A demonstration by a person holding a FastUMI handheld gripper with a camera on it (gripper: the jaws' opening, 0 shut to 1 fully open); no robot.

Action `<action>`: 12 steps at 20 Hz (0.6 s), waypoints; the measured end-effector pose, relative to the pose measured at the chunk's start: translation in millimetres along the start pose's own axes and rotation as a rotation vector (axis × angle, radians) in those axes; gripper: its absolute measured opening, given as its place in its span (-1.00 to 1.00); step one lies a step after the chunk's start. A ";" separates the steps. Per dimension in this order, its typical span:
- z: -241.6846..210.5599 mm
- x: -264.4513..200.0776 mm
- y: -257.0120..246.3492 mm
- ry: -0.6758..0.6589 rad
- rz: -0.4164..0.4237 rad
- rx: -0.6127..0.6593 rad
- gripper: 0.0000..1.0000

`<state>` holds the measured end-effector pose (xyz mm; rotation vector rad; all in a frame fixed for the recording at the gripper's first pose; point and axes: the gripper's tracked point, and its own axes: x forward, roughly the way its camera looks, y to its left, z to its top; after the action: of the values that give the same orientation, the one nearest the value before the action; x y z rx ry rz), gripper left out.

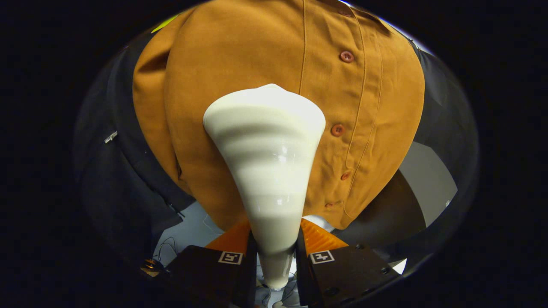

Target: Iron the clothes twice with a garment steamer, once on the left side and once on the right side.

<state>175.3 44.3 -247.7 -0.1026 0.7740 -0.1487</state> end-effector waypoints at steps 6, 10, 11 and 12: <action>-38.9 7.0 -0.7 0.076 0.016 -0.009 -0.16; -49.5 -1.1 -4.2 0.080 0.015 -0.010 -0.16; -50.6 -4.1 -5.9 0.075 0.015 -0.007 -0.16; -50.7 -9.0 -7.8 0.069 0.014 -0.003 -0.16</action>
<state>132.5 36.3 -276.4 -0.0954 0.8440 -0.1381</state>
